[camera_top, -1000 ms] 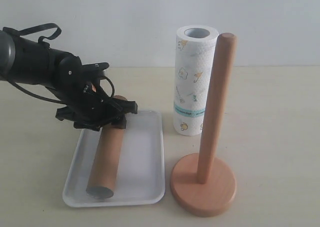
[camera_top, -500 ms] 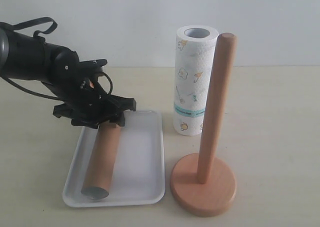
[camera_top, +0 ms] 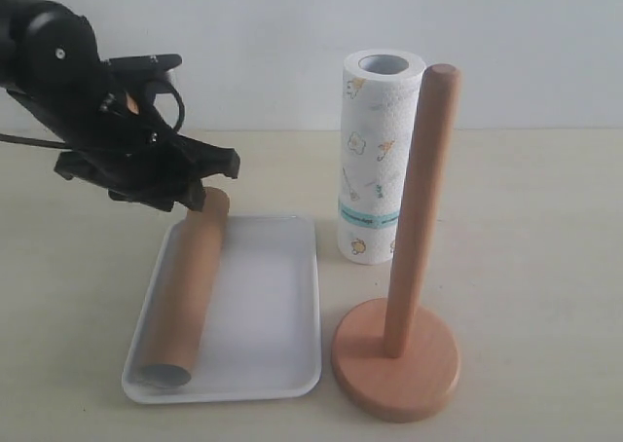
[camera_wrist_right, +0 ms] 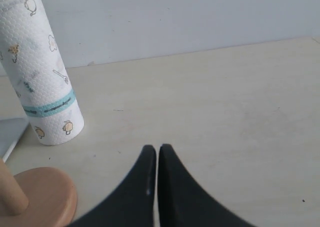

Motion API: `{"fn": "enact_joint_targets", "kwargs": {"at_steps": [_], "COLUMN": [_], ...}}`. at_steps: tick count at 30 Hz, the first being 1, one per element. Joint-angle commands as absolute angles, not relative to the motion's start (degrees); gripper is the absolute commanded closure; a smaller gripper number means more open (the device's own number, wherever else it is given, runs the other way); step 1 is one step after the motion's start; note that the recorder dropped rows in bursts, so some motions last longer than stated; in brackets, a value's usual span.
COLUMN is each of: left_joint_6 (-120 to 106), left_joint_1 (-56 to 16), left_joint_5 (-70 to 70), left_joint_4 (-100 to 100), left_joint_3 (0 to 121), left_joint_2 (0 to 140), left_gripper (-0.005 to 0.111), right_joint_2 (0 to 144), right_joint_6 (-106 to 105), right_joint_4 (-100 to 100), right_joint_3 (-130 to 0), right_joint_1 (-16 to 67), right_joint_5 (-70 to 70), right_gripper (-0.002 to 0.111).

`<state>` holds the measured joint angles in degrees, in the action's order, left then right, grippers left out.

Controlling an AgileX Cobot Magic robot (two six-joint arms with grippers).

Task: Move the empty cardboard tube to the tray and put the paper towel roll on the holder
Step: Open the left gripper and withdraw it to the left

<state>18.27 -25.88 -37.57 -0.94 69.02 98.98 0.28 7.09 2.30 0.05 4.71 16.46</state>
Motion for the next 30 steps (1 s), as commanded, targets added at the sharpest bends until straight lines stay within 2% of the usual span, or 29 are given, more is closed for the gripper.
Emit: {"fn": "enact_joint_targets", "kwargs": {"at_steps": [1, 6, 20, 26, 30], "left_joint_6": [16.96, 18.12, 19.62, 22.50, 23.26], "left_joint_1": [-25.77, -25.77, -25.89, -25.89, -25.89], "left_joint_5": [-41.86, -33.44, 1.93, 11.74, 13.14], "left_joint_4": [-4.24, -4.38, 2.37, 2.37, 2.37], "left_joint_3": [68.35, 61.70, 30.51, 19.57, 13.83], "left_joint_2": [93.36, 84.52, 54.08, 43.29, 38.28], "left_gripper": [0.102, 0.102, 0.103, 0.103, 0.103], "right_joint_2": [0.00, 0.00, 0.00, 0.00, 0.00], "right_joint_6": [7.03, 7.03, 7.03, 7.03, 7.03], "right_joint_4": [2.27, 2.27, 2.27, 2.27, 2.27], "right_joint_3": [0.00, 0.00, 0.00, 0.00, 0.00], "right_joint_1": [4.51, 4.51, 4.51, 4.51, 4.51], "right_joint_5": [16.03, 16.03, 16.03, 16.03, 16.03], "right_gripper": [0.107, 0.107, 0.107, 0.107, 0.107]}}
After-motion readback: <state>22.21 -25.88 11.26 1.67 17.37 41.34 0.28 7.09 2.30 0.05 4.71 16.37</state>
